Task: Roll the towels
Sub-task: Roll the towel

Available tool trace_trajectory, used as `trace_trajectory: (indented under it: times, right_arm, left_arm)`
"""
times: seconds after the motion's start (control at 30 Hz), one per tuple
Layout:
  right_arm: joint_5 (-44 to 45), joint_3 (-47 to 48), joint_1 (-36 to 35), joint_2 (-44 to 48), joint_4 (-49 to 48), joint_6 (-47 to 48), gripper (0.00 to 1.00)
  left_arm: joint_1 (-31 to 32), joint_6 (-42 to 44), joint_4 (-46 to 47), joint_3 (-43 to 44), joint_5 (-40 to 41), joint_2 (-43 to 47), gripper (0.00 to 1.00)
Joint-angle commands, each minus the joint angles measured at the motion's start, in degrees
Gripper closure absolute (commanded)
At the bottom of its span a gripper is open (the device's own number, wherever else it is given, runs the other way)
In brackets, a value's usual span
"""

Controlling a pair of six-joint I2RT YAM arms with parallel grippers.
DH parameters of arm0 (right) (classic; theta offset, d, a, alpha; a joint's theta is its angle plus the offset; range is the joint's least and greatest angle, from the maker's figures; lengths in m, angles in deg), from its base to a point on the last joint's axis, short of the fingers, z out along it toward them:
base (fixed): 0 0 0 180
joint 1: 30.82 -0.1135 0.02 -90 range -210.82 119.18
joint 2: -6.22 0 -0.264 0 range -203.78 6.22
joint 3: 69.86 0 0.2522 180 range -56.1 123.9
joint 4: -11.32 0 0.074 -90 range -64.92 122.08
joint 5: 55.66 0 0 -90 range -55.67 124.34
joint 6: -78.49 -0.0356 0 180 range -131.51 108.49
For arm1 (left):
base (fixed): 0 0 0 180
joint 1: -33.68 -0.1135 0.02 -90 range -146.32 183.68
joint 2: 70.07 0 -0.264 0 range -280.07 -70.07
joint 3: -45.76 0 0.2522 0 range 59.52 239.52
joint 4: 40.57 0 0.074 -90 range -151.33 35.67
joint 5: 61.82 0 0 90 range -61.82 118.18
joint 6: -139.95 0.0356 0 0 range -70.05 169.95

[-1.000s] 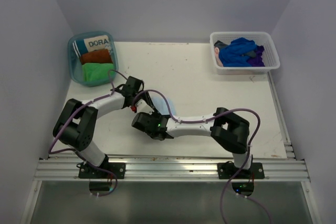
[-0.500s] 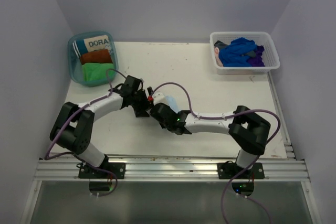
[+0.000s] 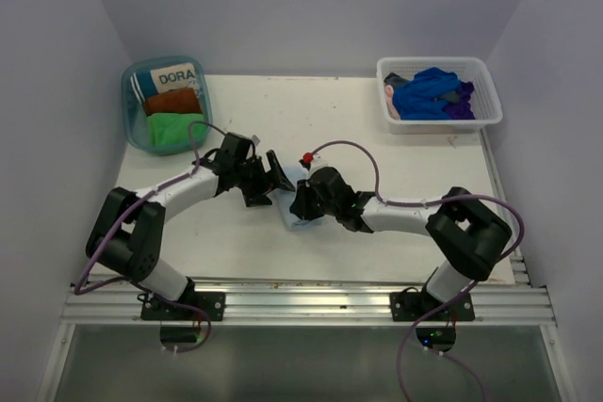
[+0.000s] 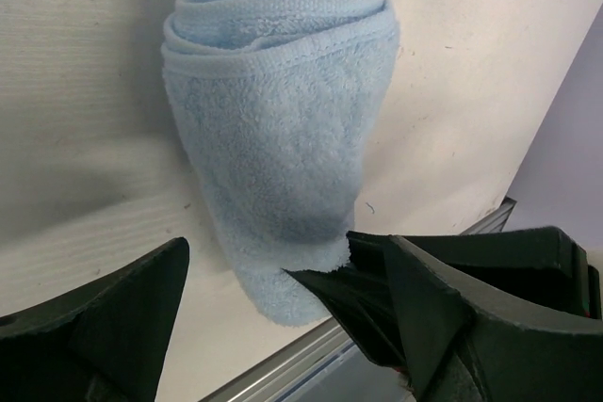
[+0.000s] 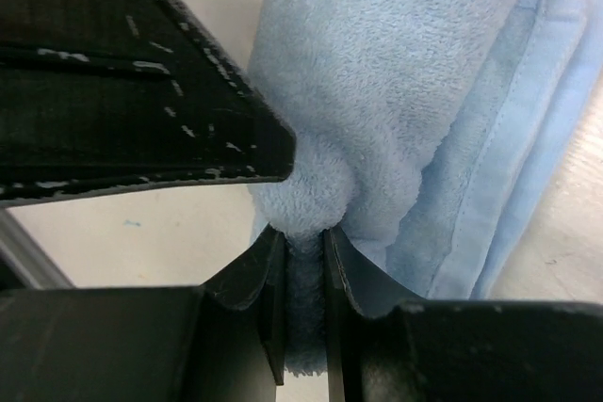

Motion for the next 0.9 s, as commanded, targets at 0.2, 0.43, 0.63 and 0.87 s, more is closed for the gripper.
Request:
trace_trajectory:
  times: [0.2, 0.43, 0.63, 0.87]
  right_arm:
    - [-24.3, -10.5, 8.2, -2.6, -22.9, -16.6, 0.95]
    - [-35.7, -10.0, 10.9, -9.5, -35.2, -23.7, 0.94]
    - [-38.8, -9.6, 11.8, -13.4, -39.9, -26.8, 0.92]
    - [-27.8, -6.6, 11.8, -2.7, -12.6, -13.3, 0.47]
  left_arm:
    - [-0.1, -1.2, 8.3, -1.6, -3.7, -3.8, 0.12]
    - [-0.1, -0.5, 9.7, -0.6, -3.6, -5.5, 0.12]
    - [-0.1, -0.1, 9.9, -0.2, -3.1, -7.5, 0.26]
    - [-0.1, 0.0, 5.5, 0.3, -0.5, -6.0, 0.45]
